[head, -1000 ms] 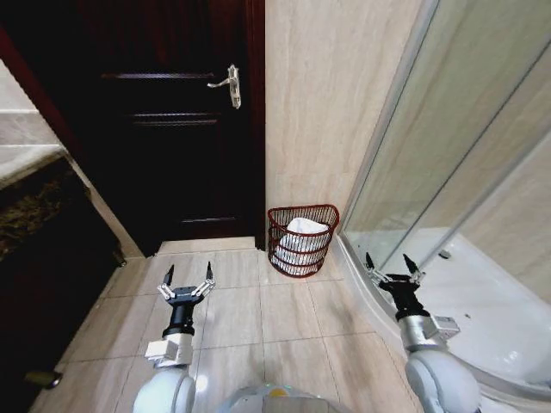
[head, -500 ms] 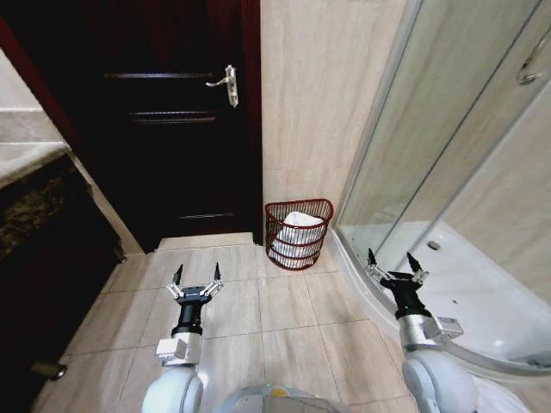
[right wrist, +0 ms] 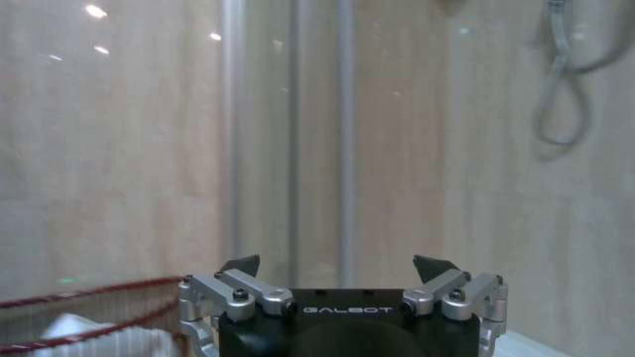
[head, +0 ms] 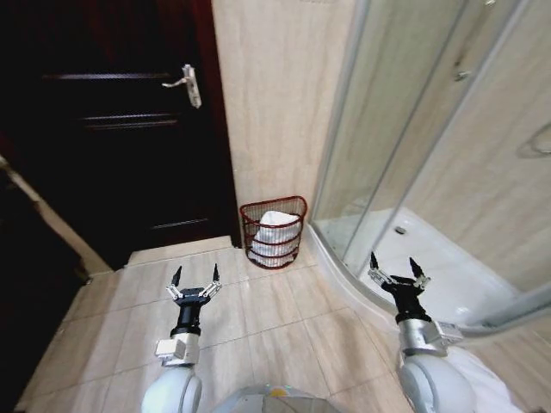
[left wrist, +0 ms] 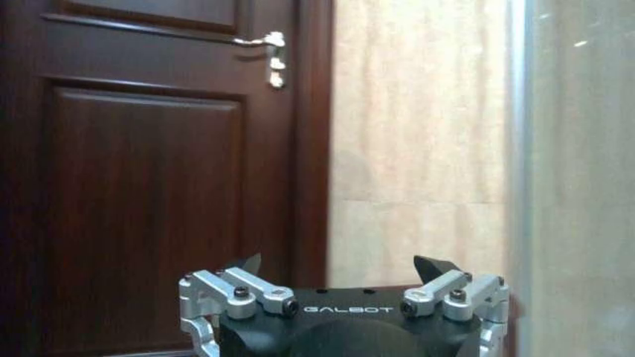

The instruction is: Discard the used towel into the hamper.

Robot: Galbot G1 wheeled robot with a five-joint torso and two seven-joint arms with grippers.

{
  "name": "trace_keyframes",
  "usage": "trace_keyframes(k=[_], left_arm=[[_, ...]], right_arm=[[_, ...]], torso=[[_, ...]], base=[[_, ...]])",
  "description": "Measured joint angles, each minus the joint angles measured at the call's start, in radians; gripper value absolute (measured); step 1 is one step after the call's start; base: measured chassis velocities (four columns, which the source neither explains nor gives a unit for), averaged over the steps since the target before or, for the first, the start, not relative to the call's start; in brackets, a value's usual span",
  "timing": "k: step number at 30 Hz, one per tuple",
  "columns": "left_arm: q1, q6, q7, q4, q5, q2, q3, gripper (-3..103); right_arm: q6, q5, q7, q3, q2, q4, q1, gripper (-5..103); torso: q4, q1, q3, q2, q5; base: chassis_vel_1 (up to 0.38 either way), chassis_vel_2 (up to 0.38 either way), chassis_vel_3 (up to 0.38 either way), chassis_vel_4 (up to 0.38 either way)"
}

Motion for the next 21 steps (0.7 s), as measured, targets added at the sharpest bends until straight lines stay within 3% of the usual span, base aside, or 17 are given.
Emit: trace_keyframes(k=[8,21], left_arm=[[0.004,-0.023,0.007,0.018,-0.001,0.003,0.017,100],[0.022,-0.036,0.01,0.004,-0.004,0.02,-0.007,100]], right_arm=[[0.008,-0.037,-0.029,0.029,0.005,-0.019,-0.02,100],[0.039,-0.036,-0.026,0.036,0.014,-0.029,-0.033,100]], torso=[[0.0001,0.0,0.0,0.0,-0.0002],[0.0002,0.0,0.0,0.0,-0.0002]], base=[[-0.067,-0.06,-0.03,-0.036],[-0.139,-0.133,0.144,0.143]])
